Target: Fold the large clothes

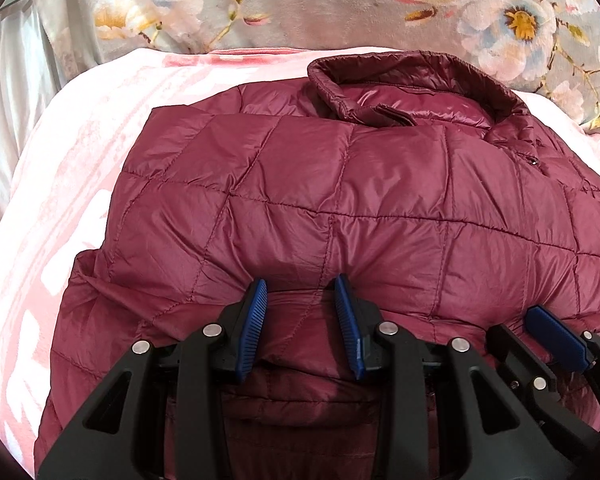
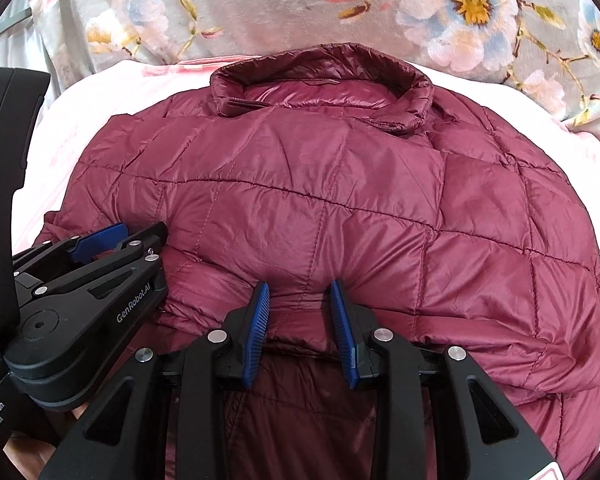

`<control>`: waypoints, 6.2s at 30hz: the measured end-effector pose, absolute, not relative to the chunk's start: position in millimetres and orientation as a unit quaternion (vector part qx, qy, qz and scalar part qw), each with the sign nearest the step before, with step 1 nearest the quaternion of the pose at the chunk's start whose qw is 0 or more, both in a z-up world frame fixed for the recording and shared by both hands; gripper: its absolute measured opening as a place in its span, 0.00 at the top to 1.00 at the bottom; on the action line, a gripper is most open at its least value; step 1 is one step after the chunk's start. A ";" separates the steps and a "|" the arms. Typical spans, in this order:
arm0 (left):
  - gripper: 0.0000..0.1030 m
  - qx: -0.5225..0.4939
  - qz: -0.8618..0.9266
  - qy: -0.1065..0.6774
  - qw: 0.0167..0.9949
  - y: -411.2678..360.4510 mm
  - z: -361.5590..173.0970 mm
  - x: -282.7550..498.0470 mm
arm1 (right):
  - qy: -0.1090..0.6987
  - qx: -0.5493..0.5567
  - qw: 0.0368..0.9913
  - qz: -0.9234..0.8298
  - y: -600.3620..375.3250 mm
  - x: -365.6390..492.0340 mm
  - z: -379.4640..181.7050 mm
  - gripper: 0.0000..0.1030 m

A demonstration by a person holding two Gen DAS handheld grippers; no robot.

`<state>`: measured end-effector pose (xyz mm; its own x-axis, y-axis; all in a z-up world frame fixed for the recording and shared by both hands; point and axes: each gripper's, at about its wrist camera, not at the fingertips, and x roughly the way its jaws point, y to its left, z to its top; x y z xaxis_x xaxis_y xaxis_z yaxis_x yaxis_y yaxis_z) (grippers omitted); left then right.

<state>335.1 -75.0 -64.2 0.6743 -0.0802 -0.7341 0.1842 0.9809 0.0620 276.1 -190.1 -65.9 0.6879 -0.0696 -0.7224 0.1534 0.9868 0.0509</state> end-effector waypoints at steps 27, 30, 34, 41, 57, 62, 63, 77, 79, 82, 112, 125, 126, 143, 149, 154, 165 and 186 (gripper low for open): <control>0.91 -0.191 -0.192 0.576 0.771 -66.2 -39.6 491.3 | 0.378 0.429 0.820 0.028 -342.8 372.7 -41.9 0.91; 0.91 -0.157 -0.203 0.558 0.789 -60.5 -34.8 482.5 | 0.389 0.321 0.863 0.006 -333.1 363.5 -27.2 0.92; 0.92 -0.110 -0.205 0.546 0.805 -64.4 -51.9 475.6 | 0.424 0.249 0.871 -0.011 -324.8 369.1 -46.3 0.93; 0.90 -0.063 -0.220 0.484 0.845 -67.6 -64.0 455.7 | 0.392 0.159 0.906 -0.031 -303.4 365.4 -60.8 0.96; 0.31 -0.110 -0.220 0.465 0.850 -52.2 19.1 460.6 | 0.349 0.377 0.857 0.042 -357.4 352.0 2.8 0.44; 0.18 -0.310 -0.207 0.511 0.775 -50.5 8.7 526.2 | 0.298 0.556 0.773 0.064 -375.5 397.0 -16.5 0.40; 0.18 -0.339 -0.197 0.526 0.755 -50.3 -2.2 535.9 | 0.294 0.586 0.752 0.063 -379.4 403.4 -25.8 0.40; 0.86 -0.064 -0.149 0.542 0.824 -104.1 -55.4 539.3 | 0.429 0.203 0.879 -0.053 -343.8 434.9 -33.6 0.97; 0.85 -0.022 -0.140 0.518 0.843 -115.8 -56.6 532.1 | 0.422 0.140 0.893 -0.070 -328.6 437.2 -34.7 0.97; 0.85 0.022 -0.129 0.483 0.866 -128.3 -59.7 521.4 | 0.408 0.093 0.904 -0.085 -315.5 433.6 -37.8 0.98; 0.84 0.108 -0.086 0.396 0.908 -150.2 -65.4 495.2 | 0.377 0.050 0.919 -0.108 -300.5 437.1 -44.8 0.95; 0.14 0.049 -0.148 0.429 0.890 -21.1 -35.8 360.8 | 0.374 0.151 0.913 -0.059 -334.1 205.9 -20.9 0.33; 0.14 0.038 -0.149 0.441 0.884 1.7 -37.9 343.9 | 0.374 0.157 0.911 -0.069 -338.0 179.2 -24.4 0.31; 0.22 -0.134 -0.136 0.499 0.846 151.2 -63.6 177.9 | 0.365 0.289 0.879 -0.102 -316.7 -41.2 -81.9 0.28; 0.85 -0.141 -0.139 0.499 0.844 149.7 -54.7 168.1 | 0.348 0.335 0.871 -0.086 -316.3 -46.0 -79.3 0.88; 0.94 -0.161 -0.171 0.472 0.850 165.8 -24.9 136.3 | 0.321 0.310 0.892 -0.070 -297.5 -72.9 -54.1 0.93; 0.95 -0.199 -0.242 0.372 0.874 233.2 78.0 17.2 | 0.211 0.233 0.949 -0.012 -262.1 -209.0 42.4 0.94; 0.93 -0.030 -0.090 0.444 0.891 71.8 42.8 253.7 | 0.237 0.317 0.906 -0.152 -367.1 9.3 15.5 0.94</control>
